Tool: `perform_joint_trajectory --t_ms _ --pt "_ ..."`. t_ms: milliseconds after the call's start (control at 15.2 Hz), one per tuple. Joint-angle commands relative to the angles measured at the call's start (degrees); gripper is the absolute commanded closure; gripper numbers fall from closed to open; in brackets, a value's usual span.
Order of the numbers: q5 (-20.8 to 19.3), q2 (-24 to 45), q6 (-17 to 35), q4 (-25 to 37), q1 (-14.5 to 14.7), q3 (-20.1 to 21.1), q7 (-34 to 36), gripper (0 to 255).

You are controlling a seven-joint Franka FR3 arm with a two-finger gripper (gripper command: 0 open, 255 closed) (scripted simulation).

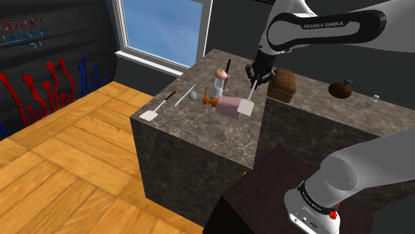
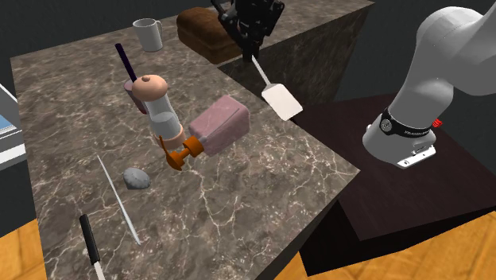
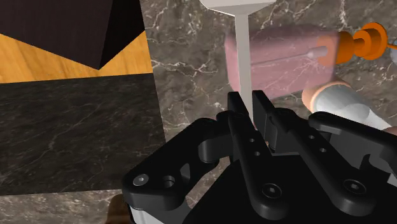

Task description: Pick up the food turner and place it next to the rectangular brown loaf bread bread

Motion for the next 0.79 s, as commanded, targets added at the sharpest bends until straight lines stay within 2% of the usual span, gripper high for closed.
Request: perform_joint_trajectory --t_ms 0,726 --pt "-0.54 -0.22 0.45 -0.64 -1.09 -1.95 -2.87 255" --pt "-3.75 1.71 1.50 0.69 -7.45 -12.80 -18.27 255"
